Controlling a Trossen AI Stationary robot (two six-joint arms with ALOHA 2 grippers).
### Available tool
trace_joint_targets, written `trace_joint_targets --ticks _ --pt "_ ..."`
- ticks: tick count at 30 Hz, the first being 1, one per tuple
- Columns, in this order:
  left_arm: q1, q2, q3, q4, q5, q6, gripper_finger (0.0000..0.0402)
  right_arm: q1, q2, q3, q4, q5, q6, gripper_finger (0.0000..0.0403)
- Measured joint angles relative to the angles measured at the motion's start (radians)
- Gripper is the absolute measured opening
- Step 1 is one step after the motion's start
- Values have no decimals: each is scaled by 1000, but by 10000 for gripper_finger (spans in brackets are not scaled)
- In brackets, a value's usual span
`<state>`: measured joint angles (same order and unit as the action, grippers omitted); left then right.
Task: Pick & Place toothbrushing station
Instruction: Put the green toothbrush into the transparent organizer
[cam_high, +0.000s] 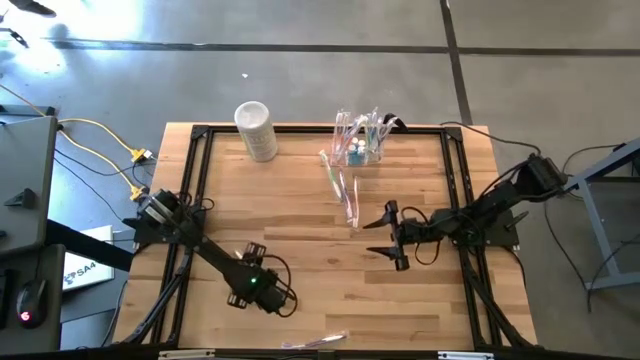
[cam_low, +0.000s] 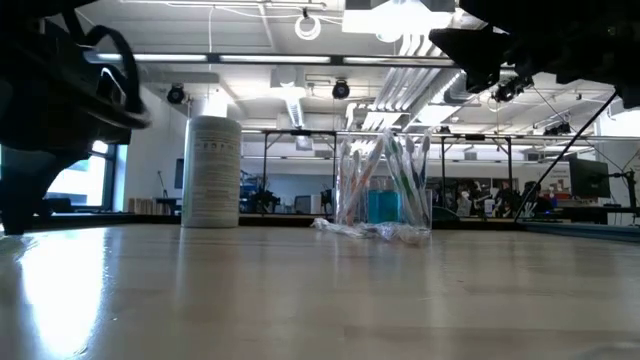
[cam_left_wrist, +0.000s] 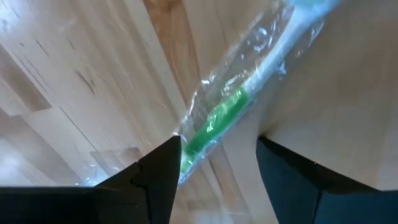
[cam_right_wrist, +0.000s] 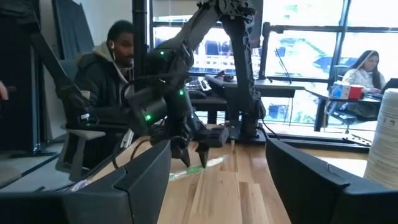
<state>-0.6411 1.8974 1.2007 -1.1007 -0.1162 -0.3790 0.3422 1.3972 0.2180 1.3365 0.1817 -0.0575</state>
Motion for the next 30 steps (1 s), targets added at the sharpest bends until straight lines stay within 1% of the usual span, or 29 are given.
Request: trace_joint_targets --ticks 6,9,12,14,16,17,18,22,24,28,30 --pt "12 27 -2 3 -28 72 204 -34 0 0 7 -42 2 255" --pt "11 28 -2 9 -38 112 182 -38 0 0 7 -51 4 255" --pt "10 29 -2 13 -35 112 136 -38 0 0 7 -55 4 255" --pt "10 29 -3 14 -41 113 92 -37 0 0 7 -57 4 255" --pt "10 30 -3 14 -52 113 39 -37 0 0 7 -56 10 255" --pt "10 30 -3 12 -61 112 22 -37 0 0 7 -56 11 255" --pt "11 30 -3 12 -77 112 15 -37 0 0 7 -56 11 255" --pt "11 32 -5 2 -164 109 13 -37 0 0 7 -56 34 255" --pt "13 28 -6 -16 -184 106 7 -37 0 0 7 -55 58 255" --pt "17 -5 -2 -145 -199 56 6 -37 0 0 5 -54 90 255" --pt "14 -35 21 -202 -230 21 4 -37 0 0 -1 -54 92 255"
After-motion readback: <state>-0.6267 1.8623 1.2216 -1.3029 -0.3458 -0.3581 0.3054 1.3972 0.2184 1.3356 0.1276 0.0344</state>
